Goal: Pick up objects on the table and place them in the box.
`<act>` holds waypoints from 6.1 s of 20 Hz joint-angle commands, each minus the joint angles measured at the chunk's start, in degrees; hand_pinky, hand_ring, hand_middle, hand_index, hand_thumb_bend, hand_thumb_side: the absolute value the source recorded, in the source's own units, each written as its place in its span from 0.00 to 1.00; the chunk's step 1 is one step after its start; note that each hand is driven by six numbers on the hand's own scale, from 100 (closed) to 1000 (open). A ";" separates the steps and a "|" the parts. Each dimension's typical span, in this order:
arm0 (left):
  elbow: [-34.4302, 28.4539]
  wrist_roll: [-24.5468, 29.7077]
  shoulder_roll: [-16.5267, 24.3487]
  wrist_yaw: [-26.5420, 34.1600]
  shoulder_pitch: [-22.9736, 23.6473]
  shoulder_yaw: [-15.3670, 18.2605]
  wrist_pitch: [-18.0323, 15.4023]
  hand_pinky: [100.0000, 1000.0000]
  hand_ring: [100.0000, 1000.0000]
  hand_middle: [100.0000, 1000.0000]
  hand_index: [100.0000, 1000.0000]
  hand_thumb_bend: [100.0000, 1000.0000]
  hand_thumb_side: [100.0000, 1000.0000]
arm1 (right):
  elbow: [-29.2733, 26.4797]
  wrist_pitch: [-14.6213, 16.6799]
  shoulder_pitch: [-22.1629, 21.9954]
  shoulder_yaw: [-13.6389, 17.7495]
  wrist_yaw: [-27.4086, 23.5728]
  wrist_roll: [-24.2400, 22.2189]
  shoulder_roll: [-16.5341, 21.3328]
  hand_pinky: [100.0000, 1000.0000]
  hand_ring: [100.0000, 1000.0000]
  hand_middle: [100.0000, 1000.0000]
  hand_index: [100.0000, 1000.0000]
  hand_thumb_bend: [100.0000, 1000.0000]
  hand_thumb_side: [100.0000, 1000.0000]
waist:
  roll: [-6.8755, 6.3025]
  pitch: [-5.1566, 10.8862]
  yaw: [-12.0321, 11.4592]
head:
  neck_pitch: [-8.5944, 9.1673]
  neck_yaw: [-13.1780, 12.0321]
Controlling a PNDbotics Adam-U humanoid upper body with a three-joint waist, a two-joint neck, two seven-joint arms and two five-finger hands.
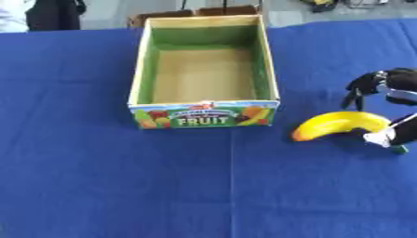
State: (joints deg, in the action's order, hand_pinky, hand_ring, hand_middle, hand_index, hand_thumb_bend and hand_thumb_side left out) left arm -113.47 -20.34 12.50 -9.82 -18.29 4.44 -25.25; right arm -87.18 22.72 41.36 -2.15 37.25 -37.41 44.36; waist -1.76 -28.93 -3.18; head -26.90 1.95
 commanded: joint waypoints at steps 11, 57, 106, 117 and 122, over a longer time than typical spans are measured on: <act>-1.12 0.08 0.48 -0.13 -0.44 -0.05 0.18 0.68 0.72 0.76 0.91 0.00 0.92 | 1.15 1.01 0.79 -0.82 1.27 -1.95 0.73 0.69 0.86 0.51 0.64 0.29 0.22 | 0.84 12.08 -0.21 | 0.71 0.16; -1.12 0.57 0.53 0.04 -0.25 -0.23 0.79 0.68 0.72 0.76 0.91 0.00 0.92 | -0.70 -1.52 5.65 -1.25 3.57 7.29 0.44 0.61 0.75 0.42 0.53 0.17 0.41 | 1.10 12.45 -0.05 | 0.87 0.28; -1.12 1.36 0.14 0.88 0.15 -0.81 1.13 0.68 0.72 0.76 0.91 0.00 0.92 | 9.46 -6.34 29.92 -2.90 12.71 12.44 -18.48 0.59 0.72 0.33 0.49 0.13 0.49 | 1.43 13.23 -2.87 | 1.13 1.55; -1.12 2.01 -0.52 1.52 -0.23 -1.22 1.20 0.68 0.71 0.76 0.91 0.00 0.92 | 18.08 -7.53 34.32 0.45 24.48 14.21 -29.58 0.60 0.74 0.31 0.48 0.16 0.45 | 1.44 12.58 -4.98 | 1.96 3.05; -1.12 2.26 -0.83 1.71 -0.36 -1.32 1.31 0.68 0.71 0.76 0.91 0.00 0.92 | 20.73 -7.70 34.60 1.66 28.39 15.15 -32.82 0.61 0.74 0.31 0.47 0.18 0.44 | 1.44 12.20 -5.54 | 2.26 3.41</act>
State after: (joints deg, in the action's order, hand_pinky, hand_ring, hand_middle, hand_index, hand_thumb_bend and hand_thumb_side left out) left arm -113.47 -18.37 11.44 -8.32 -18.21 3.07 -23.88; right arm -66.46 15.05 74.30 -1.09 64.43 -22.70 11.86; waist -0.97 -28.93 -8.58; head -25.58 5.09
